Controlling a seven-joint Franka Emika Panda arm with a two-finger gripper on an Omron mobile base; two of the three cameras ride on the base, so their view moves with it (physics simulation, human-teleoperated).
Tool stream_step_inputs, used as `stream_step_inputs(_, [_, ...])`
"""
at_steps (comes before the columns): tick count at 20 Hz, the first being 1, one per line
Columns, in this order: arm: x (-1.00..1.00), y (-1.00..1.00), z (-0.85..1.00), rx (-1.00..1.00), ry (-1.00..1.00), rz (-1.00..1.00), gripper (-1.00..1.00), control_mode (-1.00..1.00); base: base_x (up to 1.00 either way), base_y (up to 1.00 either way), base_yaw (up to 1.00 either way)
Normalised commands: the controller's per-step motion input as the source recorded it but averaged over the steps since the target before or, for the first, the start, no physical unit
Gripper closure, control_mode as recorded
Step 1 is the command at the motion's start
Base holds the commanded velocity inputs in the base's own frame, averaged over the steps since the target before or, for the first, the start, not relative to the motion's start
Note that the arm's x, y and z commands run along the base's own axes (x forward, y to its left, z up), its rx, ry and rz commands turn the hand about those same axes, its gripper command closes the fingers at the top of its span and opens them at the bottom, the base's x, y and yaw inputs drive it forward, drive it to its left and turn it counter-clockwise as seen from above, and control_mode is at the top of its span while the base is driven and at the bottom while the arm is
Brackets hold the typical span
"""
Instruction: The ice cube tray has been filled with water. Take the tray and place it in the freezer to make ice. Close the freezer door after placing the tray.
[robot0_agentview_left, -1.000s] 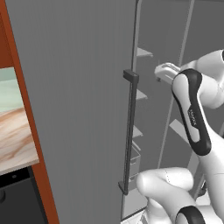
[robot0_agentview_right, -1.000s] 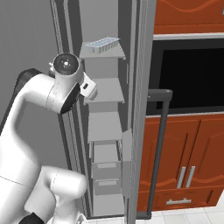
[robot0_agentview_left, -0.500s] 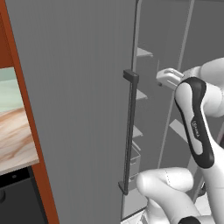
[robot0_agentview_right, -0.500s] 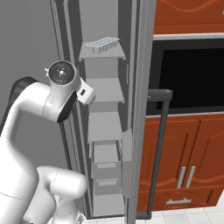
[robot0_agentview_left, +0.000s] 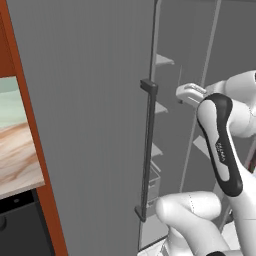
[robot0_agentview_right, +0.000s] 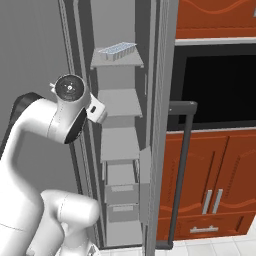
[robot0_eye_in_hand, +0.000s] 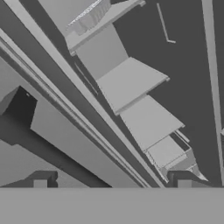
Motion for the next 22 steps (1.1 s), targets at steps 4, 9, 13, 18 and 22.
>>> stream_step_inputs(4, [0.0,0.0,0.0,0.0,0.0,0.0,-1.0,1.0,-1.0,-0.09,0.07])
stream_step_inputs(9, [0.0,0.0,0.0,0.0,0.0,0.0,-1.0,1.0,-0.47,-0.48,0.28])
stream_step_inputs(13, [0.0,0.0,0.0,0.0,0.0,0.0,-1.0,1.0,0.09,-0.31,0.31])
stream_step_inputs(18, [0.0,0.0,0.0,0.0,0.0,0.0,-1.0,1.0,0.53,-0.29,0.38])
stream_step_inputs(22, [0.07,-0.38,0.0,-0.02,-0.02,0.25,-1.0,-1.0,0.13,-0.15,0.1])
